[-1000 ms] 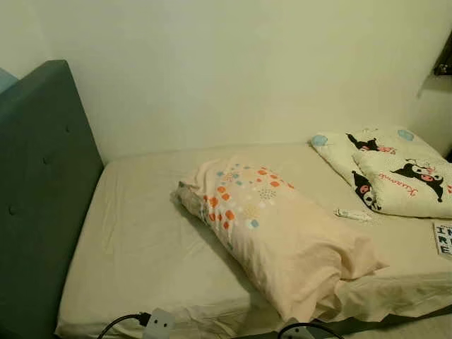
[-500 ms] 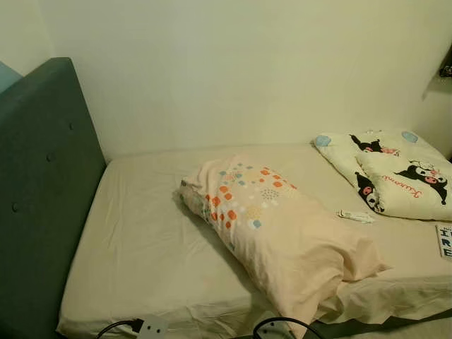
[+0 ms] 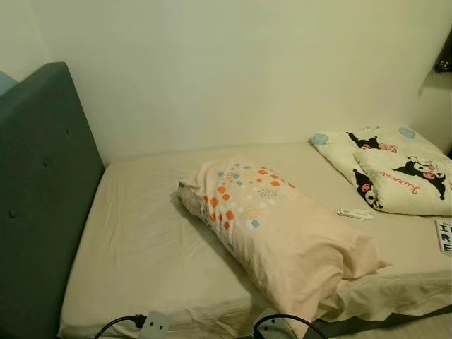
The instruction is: Clean up the room
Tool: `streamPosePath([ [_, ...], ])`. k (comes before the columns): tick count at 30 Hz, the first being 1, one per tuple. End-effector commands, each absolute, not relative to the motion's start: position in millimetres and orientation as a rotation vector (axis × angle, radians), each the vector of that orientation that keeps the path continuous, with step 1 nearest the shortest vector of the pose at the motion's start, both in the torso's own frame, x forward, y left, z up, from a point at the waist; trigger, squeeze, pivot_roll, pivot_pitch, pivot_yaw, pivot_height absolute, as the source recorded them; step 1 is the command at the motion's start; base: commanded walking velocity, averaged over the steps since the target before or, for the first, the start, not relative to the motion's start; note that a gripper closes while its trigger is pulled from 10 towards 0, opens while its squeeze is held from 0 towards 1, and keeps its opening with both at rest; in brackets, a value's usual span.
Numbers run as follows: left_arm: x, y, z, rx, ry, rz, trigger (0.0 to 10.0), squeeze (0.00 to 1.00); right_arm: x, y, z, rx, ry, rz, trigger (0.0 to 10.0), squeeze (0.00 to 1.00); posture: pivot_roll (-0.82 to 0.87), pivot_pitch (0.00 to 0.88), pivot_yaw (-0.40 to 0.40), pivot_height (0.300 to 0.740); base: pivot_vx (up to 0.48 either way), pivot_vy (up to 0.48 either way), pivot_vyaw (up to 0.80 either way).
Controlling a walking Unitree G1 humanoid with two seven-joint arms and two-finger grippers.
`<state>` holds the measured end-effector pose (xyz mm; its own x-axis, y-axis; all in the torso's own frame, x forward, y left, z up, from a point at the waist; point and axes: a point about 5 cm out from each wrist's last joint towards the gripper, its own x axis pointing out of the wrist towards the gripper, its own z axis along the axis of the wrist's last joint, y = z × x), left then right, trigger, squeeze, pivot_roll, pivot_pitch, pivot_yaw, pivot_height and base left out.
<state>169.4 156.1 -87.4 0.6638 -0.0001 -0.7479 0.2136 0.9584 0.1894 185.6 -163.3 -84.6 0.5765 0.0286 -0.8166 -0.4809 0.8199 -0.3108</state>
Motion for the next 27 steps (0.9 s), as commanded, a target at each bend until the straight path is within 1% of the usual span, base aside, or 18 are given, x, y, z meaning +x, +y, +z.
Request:
streamPosePath([
  [1,165.1,163.8,-89.2,0.282,0.861,-0.121,10.0,0.0,186.1,-162.9,-83.9,-0.509,0.903,0.259,10.0,0.0,-0.03,0.0,0.018,0.727,0.0,0.0,0.0],
  [5,165.2,167.8,-89.2,0.269,0.869,-0.103,10.0,0.0,185.6,-163.5,-84.2,-0.47,0.91,0.223,10.0,0.0,-0.03,0.0,0.015,0.727,0.0,0.0,0.0],
  [13,167.9,167.7,-88.2,0.258,0.868,-0.087,10.0,0.0,188.5,-161.8,-82.4,-0.5,0.882,0.233,10.0,0.0,-0.02,0.0,0.007,0.727,0.0,0.0,0.0],
  [17,169.8,169.6,-87.2,0.235,0.864,-0.059,10.0,0.0,189.7,-161.0,-81.9,-0.491,0.879,0.222,10.0,0.0,-0.03,0.0,0.019,0.727,0.0,0.0,0.0],
  [19,168.3,168.9,-88.3,0.247,0.876,-0.067,10.0,0.0,187.2,-164.0,-83.3,-0.499,0.897,0.22,10.0,0.0,-0.03,0.0,0.02,0.727,0.0,0.0,0.0],
  [20,168.3,167.9,-88.3,0.249,0.874,-0.076,10.0,0.0,185.2,-165.6,-84.4,-0.493,0.912,0.22,10.0,0.0,-0.02,0.0,0.005,0.727,0.0,0.0,0.0],
  [23,169.6,168.3,-87.4,0.239,0.865,-0.069,10.0,0.0,182.6,-166.2,-85.6,-0.511,0.918,0.245,10.0,0.0,-0.03,0.0,0.01,0.727,0.0,0.0,0.0],
  [27,167.0,167.5,-89.1,0.249,0.883,-0.079,10.0,0.0,179.5,-170.2,-86.7,-0.501,0.929,0.217,10.0,0.0,-0.04,0.0,0.01,0.727,0.0,0.0,0.0],
])
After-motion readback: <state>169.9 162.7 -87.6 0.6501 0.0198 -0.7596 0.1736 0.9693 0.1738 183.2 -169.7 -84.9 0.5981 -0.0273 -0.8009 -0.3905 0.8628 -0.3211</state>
